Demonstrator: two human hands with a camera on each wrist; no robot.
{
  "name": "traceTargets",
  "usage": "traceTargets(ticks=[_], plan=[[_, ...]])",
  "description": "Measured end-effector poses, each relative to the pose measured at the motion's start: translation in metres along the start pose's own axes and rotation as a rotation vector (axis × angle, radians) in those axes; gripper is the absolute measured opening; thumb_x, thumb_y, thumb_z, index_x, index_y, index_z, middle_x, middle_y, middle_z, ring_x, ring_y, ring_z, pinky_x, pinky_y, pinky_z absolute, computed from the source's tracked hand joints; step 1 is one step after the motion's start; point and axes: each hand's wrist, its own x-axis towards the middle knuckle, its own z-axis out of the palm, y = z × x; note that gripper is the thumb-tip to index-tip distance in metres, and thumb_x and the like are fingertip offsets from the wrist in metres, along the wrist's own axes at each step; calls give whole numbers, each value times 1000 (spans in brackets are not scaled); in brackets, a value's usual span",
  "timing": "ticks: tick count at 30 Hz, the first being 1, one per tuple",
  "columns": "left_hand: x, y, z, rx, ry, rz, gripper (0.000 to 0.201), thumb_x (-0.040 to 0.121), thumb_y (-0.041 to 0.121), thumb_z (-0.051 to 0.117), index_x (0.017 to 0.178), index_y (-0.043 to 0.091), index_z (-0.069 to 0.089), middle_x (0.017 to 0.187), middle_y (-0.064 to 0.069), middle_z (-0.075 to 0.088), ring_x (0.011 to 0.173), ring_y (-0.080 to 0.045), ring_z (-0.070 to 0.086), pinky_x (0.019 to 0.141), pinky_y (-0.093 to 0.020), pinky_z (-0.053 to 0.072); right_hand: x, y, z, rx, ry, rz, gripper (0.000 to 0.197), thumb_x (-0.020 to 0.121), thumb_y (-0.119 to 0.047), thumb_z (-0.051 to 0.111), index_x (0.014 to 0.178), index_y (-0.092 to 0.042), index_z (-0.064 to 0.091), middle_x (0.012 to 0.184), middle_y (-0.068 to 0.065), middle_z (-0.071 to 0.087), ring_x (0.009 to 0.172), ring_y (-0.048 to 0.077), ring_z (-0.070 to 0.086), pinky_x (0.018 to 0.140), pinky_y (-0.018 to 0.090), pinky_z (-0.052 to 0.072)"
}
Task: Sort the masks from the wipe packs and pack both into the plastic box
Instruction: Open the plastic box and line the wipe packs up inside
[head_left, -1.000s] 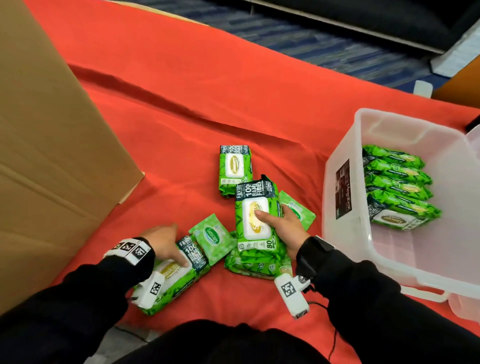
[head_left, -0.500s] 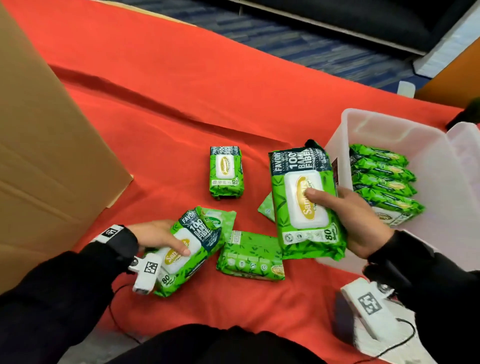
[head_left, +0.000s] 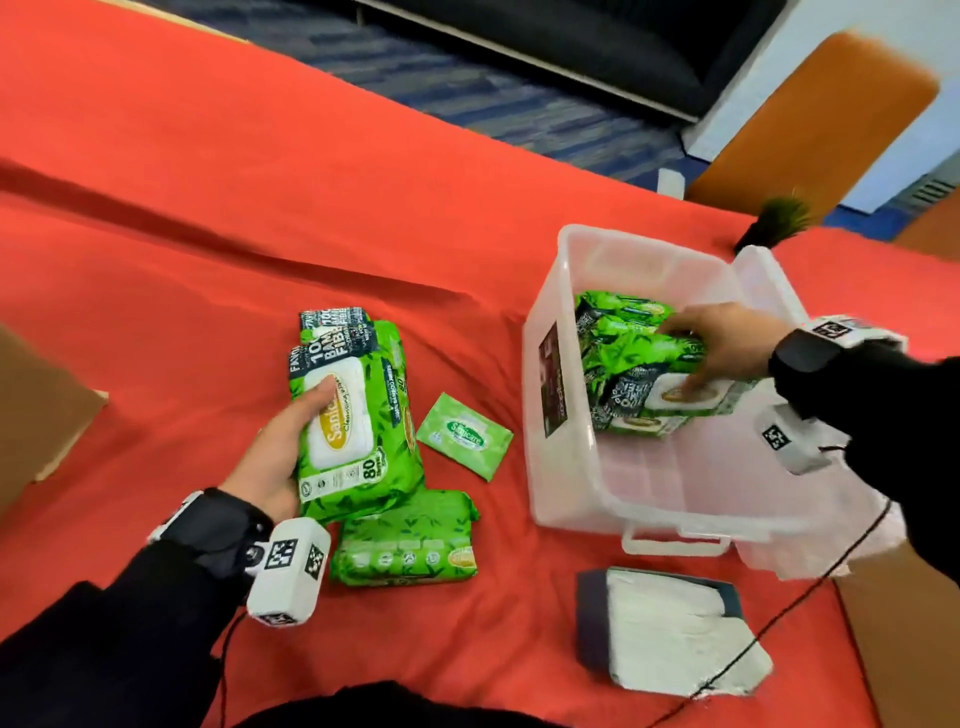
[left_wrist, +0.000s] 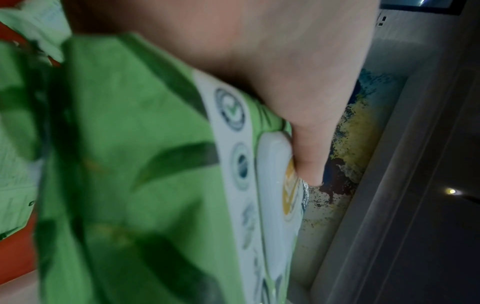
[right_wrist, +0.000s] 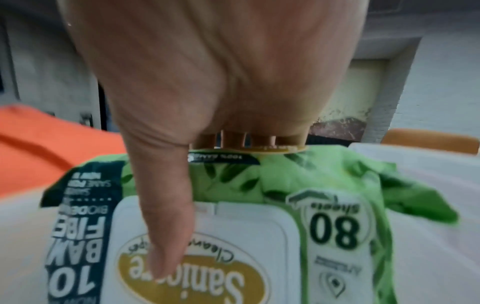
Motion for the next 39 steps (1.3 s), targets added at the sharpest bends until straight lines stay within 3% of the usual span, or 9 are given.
traceTargets(ticks=[6,11,14,17,22,29,33,37,39], plan=[[1,-3,-8,1,-40,-11,71,46,47,96,107,14,80,111,-18,75,89,-32,76,74,-55,62,52,7,86,-223,-115,35,88,52,-44,96,122,-29,45,115,7,65,98,28,57,75,32,46],[-11,-3,-17,-51,-9,-28,38,89,39,58,77,15,84,85,-15,78,68,-27,77,52,-44,61,57,13,148,-338,-67,45,78,63,-22,82,127,-20,35,117,9,52,106,32,58,79,41,52],[-17,-6,-23,-75,-17,-20,38,62,44,75,82,13,84,90,-16,78,73,-29,77,57,-48,62,58,12,164,-208,-40,77,64,71,-5,68,120,-17,29,93,9,54,73,32,62,62,41,53],[-19,-9,-20,-50,-16,-19,51,50,45,82,89,13,84,99,-17,78,80,-31,77,62,-52,63,65,23,162,-90,-116,64,75,66,-11,82,120,-14,31,93,8,57,74,28,57,62,36,49],[-28,-11,12,-65,-14,-12,38,72,41,70,97,15,83,110,-15,76,92,-30,76,67,-51,63,51,28,119,288,-244,114,63,66,-39,94,114,-21,57,98,2,72,82,26,68,74,39,57],[-48,-24,126,-83,-201,136,38,76,20,71,114,13,76,125,-11,71,120,-28,66,95,-52,56,-55,-47,26,1311,74,-181,32,97,-36,66,118,-12,67,107,9,73,95,23,71,88,46,56],[-60,-51,190,-25,-434,212,45,92,17,58,136,6,59,136,-15,64,129,-31,59,105,-48,51,-106,-78,46,1529,94,-360,53,77,-33,81,124,-17,62,116,1,74,108,17,69,95,41,57],[-54,-54,215,465,-311,532,76,80,33,78,146,13,46,130,3,65,118,-11,62,94,-29,51,-121,-39,76,1526,461,-250,60,63,-14,95,114,-22,64,113,4,74,106,23,70,99,55,54],[-54,-44,224,945,-143,900,116,67,56,87,158,17,26,150,1,44,138,-12,45,111,-35,41,-126,-11,87,1400,556,-251,60,62,-18,96,113,-25,65,116,0,71,114,23,66,105,51,50]])
